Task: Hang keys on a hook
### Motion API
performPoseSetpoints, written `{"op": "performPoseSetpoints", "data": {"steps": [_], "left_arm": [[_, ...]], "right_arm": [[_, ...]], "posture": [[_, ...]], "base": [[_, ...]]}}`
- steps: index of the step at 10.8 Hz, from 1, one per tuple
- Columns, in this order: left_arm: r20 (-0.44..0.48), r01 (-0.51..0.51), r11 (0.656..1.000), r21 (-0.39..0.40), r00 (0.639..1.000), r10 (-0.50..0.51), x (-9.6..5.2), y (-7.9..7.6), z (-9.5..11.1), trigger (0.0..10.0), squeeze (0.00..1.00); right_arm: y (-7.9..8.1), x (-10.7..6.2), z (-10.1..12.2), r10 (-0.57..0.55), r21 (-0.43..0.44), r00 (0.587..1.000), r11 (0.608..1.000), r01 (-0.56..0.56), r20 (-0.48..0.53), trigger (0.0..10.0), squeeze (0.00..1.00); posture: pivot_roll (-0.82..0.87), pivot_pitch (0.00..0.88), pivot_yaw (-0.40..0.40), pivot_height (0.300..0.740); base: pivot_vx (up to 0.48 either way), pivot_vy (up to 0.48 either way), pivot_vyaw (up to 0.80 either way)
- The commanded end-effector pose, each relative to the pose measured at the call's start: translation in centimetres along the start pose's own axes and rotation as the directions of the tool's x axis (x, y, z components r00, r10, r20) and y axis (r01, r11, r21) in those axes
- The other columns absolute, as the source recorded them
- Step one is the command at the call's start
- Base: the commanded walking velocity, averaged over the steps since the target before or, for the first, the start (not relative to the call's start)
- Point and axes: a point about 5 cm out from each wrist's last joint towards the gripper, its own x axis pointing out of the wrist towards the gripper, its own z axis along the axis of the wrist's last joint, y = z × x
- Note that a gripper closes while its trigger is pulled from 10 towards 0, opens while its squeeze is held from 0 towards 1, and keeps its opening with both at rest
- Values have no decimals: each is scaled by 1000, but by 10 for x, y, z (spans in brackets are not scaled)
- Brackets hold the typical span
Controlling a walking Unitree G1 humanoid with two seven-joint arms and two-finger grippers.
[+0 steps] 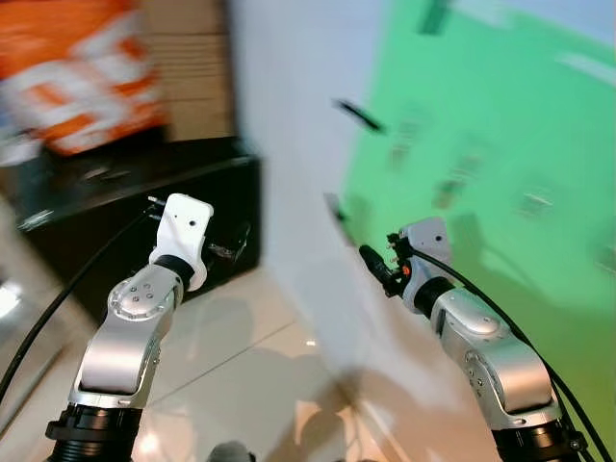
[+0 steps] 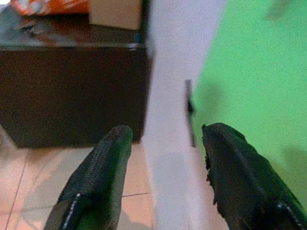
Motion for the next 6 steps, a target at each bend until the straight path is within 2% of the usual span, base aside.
{"op": "performPoseSetpoints", "data": {"steps": [1, 3, 4, 5, 6], "left_arm": [[3, -28, 1000, -4, 1000, 28, 0, -2, 3, 10000, 0], [118, -100, 995, 6, 988, 99, -3, 1, 6, 10000, 0], [68, -96, 995, 12, 993, 95, -2, 1, 0, 10000, 0], [58, -96, 995, 14, 994, 95, -2, 1, -2, 10000, 0], [59, -90, 996, -4, 994, 90, -2, -1, -3, 10000, 0]], "right_arm": [[-5, -2, -2, -10, -36, 1000, 999, 9, -9, 10000, 1000], [-10, -3, -9, -34, -19, 999, 999, 34, -30, 10000, 1000], [-14, -3, -10, -75, 6, 997, 997, 75, -33, 10000, 1000], [-16, -3, -10, -95, 44, 995, 994, 97, -32, 10000, 1000], [-23, -3, -12, -162, 101, 986, 981, 165, -39, 10000, 1000]], "posture": [[90, 0, -88, 740], [90, 0, -91, 740], [89, 0, -88, 740], [89, 0, -86, 740], [87, 0, -77, 740]], "base": [[0, 0, 800], [0, 0, 800], [0, 0, 800], [0, 0, 800], [0, 0, 800]]}}
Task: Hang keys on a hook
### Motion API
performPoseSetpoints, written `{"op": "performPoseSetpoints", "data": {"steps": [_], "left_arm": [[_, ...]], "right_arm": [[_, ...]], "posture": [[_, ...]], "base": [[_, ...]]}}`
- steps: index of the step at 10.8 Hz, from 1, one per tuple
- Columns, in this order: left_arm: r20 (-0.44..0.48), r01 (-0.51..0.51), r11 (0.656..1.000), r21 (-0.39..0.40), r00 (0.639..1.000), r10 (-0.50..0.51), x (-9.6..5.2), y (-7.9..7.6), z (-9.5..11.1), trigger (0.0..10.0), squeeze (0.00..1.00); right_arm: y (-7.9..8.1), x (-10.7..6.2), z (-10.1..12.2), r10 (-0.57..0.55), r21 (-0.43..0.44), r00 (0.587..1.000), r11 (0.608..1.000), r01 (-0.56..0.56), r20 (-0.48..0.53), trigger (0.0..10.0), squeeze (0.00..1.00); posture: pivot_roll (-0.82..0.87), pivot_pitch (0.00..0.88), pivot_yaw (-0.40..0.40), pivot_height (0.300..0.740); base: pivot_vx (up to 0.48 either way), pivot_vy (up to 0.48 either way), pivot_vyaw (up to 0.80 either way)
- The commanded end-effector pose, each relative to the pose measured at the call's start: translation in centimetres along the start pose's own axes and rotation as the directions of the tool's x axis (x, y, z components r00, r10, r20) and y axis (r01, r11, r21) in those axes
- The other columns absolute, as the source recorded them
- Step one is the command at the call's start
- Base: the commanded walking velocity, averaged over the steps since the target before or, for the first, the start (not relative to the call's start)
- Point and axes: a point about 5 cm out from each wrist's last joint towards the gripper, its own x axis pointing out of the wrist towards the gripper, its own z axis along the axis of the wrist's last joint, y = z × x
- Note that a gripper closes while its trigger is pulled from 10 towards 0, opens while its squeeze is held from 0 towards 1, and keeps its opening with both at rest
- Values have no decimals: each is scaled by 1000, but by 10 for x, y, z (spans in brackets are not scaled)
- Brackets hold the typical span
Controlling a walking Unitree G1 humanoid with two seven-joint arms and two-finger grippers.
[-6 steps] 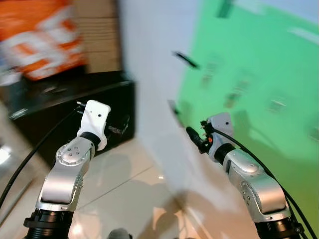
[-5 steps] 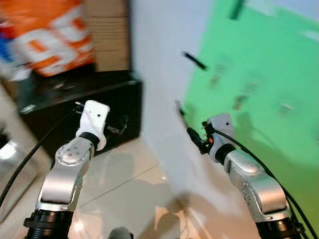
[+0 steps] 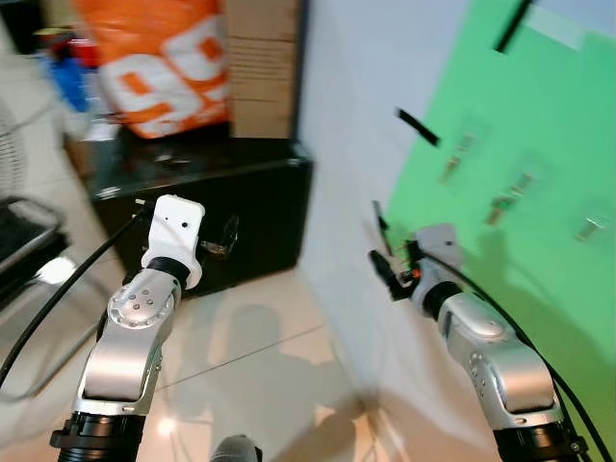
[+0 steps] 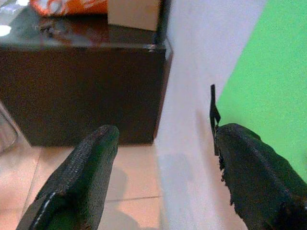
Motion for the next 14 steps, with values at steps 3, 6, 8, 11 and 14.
{"op": "performPoseSetpoints", "data": {"steps": [3, 6, 8, 11, 14], "left_arm": [[42, -23, 999, 23, 999, 22, 2, -3, -1, 10000, 0], [59, -17, 999, 30, 998, 15, 4, -7, 0, 10000, 0], [68, 2, 999, 36, 998, -4, 5, -9, 0, 10000, 0], [78, 63, 998, 23, 995, -65, 11, -16, 0, 10000, 0], [87, 74, 997, 9, 993, -74, 12, -18, 2, 10000, 0]], "right_arm": [[-11, -5, -13, -70, 74, 997, 995, 73, -42, 10000, 1000], [-18, -13, -18, -114, 81, 992, 990, 118, -55, 10000, 1000], [-19, -17, -17, -140, 64, 989, 988, 143, -42, 10000, 1000], [-19, -28, -5, -178, 34, 983, 984, 177, 38, 10000, 1000], [-15, -29, -3, -141, 11, 989, 990, 140, 52, 10000, 1000]], "posture": [[87, 0, -73, 740], [48, 0, -40, 740], [11, 0, -1, 740], [-44, 0, 51, 740], [-27, 0, 30, 740]], "base": [[0, 0, 800], [0, 0, 533], [0, 0, 0], [85, 0, 0], [299, 0, 533]]}}
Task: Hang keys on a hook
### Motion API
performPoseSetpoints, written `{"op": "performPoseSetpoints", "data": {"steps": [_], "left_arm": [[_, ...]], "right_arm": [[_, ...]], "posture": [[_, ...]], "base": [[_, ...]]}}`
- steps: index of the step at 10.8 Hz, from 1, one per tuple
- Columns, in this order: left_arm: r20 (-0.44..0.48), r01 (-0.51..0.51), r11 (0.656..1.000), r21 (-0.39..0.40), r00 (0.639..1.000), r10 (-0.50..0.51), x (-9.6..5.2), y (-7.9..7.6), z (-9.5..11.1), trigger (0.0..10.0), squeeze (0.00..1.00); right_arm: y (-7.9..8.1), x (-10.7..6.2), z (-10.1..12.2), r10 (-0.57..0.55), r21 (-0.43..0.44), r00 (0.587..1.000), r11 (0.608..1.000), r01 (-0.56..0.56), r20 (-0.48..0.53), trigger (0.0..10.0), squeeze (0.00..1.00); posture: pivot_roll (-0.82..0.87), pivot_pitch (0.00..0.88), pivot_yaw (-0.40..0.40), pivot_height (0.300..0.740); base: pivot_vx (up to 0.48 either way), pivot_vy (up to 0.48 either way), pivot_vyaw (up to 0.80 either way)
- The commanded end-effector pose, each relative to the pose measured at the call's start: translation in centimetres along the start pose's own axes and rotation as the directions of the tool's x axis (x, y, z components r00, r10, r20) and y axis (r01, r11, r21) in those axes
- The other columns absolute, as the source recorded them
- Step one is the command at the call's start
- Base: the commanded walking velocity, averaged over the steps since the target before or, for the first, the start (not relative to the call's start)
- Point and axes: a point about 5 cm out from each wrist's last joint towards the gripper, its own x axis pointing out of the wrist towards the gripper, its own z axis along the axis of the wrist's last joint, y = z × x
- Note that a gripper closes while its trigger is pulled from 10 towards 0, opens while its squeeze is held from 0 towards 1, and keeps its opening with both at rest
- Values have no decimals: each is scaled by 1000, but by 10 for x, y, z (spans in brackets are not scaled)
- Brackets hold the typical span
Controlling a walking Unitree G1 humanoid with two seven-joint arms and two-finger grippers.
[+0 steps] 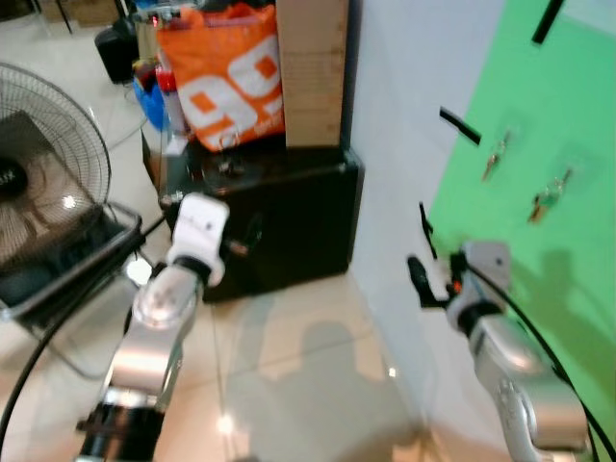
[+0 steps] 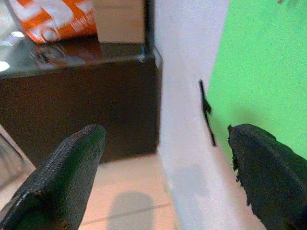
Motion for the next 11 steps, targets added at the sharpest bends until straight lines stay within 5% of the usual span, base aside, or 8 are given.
{"op": "performPoseSetpoints", "data": {"steps": [1, 11], "left_arm": [[-11, -14, 1000, 2, 1000, 14, -2, 4, -2, 10000, 0], [-19, -61, 998, 8, 998, 61, -13, 16, -2, 10000, 0]], "right_arm": [[6, 2, 6, 29, -5, 999, 1000, -28, 24, 10000, 1000], [11, 16, 10, -5, 9, 1000, 1000, 4, 21, 10000, 1000]], "posture": [[-13, 0, 16, 740], [42, 0, -43, 740]], "base": [[326, 0, 800], [383, 0, 77]]}}
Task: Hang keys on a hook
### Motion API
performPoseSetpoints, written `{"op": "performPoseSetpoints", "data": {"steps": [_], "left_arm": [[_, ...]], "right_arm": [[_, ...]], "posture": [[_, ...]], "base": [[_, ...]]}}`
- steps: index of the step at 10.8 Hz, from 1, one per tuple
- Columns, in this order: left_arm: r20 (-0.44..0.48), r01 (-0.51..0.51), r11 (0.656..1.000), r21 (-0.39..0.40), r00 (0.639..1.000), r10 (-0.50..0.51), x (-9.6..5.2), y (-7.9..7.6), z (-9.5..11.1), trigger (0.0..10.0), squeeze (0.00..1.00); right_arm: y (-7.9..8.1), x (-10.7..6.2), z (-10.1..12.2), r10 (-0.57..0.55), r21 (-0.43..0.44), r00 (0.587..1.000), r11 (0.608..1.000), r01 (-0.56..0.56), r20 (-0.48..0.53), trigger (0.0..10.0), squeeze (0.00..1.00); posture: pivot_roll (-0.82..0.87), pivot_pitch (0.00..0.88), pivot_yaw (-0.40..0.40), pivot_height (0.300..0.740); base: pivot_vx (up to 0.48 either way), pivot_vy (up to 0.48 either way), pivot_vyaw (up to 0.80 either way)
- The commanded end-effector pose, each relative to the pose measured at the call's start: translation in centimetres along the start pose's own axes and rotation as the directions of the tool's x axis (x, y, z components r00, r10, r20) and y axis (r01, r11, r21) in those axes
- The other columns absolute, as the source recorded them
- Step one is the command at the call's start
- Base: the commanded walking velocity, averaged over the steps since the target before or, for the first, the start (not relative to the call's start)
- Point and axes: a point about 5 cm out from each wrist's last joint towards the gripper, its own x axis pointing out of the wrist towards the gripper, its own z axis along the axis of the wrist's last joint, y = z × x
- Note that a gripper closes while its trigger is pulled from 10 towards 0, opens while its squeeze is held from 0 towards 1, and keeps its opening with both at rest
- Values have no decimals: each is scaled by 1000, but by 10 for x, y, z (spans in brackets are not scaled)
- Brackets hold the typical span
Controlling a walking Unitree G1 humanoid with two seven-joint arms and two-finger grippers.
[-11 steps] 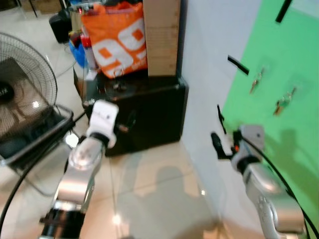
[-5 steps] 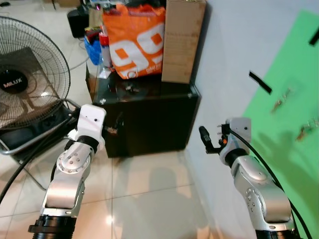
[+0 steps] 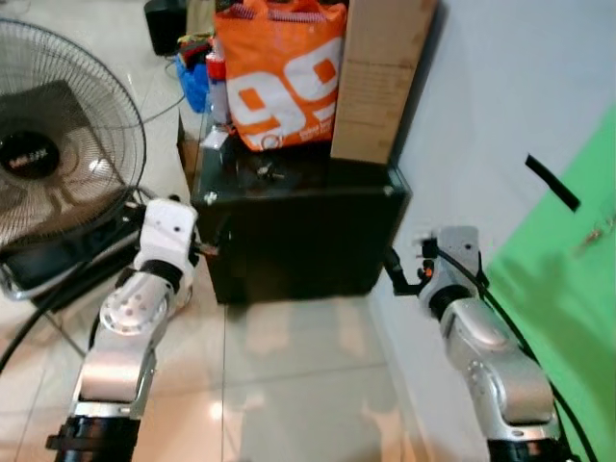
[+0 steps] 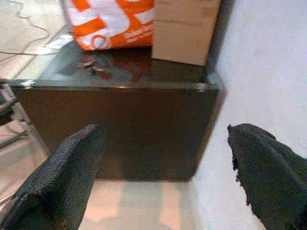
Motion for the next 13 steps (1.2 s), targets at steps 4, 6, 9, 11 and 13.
{"op": "performPoseSetpoints", "data": {"steps": [4, 6, 9, 11, 13], "left_arm": [[11, 29, 999, -21, 1000, -29, 4, -14, 3, 10000, 0], [8, 32, 999, -30, 999, -31, 4, -15, 2, 10000, 0], [7, 45, 998, -33, 999, -45, 6, -18, 2, 10000, 0], [10, 50, 998, -34, 999, -50, 8, -19, 3, 10000, 0], [11, 46, 998, -36, 999, -46, 8, -18, 4, 10000, 0]], "right_arm": [[-18, -2, 1, -65, -25, 998, 998, 65, 1, 10000, 1000], [-20, 0, 6, -80, -36, 997, 996, 80, 16, 10000, 1000], [-21, -3, 6, -88, -35, 996, 995, 89, 20, 10000, 1000], [-21, -3, 4, -94, -40, 995, 995, 95, 17, 10000, 1000], [-19, -2, 4, -88, -40, 996, 995, 88, 14, 10000, 1000]], "posture": [[25, 0, -52, 740], [3, 0, -34, 740], [-7, 0, -20, 740], [-4, 0, -25, 740], [2, 0, -32, 740]], "base": [[398, 0, 0], [399, 0, 0], [399, 0, 0], [401, 0, 0], [398, 0, 0]]}}
